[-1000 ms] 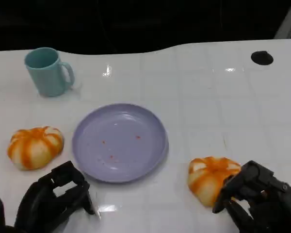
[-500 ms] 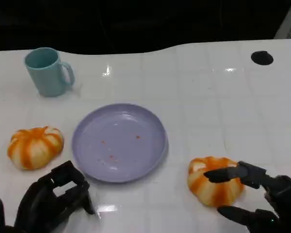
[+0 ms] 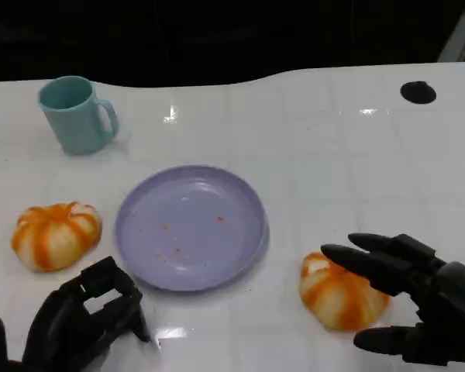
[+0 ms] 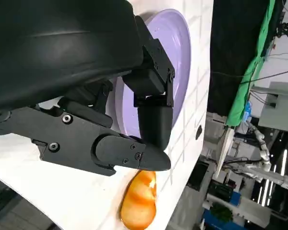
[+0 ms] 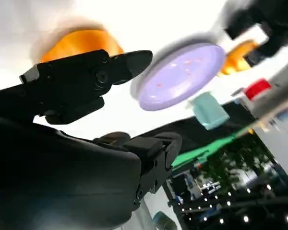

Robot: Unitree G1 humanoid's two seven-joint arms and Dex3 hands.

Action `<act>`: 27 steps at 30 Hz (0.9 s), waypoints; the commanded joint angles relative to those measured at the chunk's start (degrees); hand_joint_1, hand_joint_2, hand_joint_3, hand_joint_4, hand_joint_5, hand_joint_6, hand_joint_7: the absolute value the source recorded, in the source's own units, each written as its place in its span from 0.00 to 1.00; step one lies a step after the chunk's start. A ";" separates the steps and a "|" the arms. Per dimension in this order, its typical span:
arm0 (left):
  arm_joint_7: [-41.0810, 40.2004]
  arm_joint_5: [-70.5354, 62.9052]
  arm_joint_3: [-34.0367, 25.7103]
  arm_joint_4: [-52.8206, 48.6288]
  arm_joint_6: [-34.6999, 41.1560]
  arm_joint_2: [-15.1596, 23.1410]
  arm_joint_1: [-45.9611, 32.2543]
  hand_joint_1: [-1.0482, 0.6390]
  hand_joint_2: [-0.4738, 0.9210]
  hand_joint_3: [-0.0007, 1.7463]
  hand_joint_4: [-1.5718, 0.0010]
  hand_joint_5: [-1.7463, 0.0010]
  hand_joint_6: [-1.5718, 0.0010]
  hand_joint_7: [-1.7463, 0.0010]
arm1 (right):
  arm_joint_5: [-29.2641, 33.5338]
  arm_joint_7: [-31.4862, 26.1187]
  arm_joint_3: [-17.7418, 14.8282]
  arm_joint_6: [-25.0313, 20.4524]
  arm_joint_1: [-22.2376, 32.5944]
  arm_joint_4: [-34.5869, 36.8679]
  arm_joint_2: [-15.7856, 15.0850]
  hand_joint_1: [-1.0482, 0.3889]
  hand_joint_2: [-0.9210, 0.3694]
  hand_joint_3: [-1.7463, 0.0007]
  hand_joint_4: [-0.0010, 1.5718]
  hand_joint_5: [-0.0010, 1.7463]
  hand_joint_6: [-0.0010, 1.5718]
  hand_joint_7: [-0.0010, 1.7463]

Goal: Grasp the bread from the table and place it into the plate.

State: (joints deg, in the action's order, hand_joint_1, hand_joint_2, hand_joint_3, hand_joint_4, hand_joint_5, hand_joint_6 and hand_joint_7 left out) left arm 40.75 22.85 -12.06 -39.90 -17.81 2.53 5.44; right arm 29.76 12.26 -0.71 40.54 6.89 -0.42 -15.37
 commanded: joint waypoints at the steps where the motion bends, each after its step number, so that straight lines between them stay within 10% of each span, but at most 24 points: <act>1: -0.39 -0.54 -0.30 -0.76 0.77 0.82 -0.94 0.32 1.00 0.10 0.51 0.02 0.56 0.19 | 3.69 -0.98 1.47 -4.15 -0.70 -3.63 -2.57 0.43 0.05 1.00 0.00 0.10 0.11 0.00; 27: -0.56 -0.15 -0.05 1.96 2.06 0.35 -2.21 0.32 1.00 0.10 0.51 0.03 0.56 0.18 | 21.44 -7.47 15.84 -21.41 -11.44 3.18 -6.78 0.36 0.06 1.00 0.01 0.12 0.13 0.01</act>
State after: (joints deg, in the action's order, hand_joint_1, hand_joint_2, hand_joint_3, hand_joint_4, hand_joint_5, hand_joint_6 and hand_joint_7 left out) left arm 40.54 22.85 -11.90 -37.93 -16.80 2.40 4.49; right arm 50.20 5.89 14.36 20.47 -3.14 1.08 -20.56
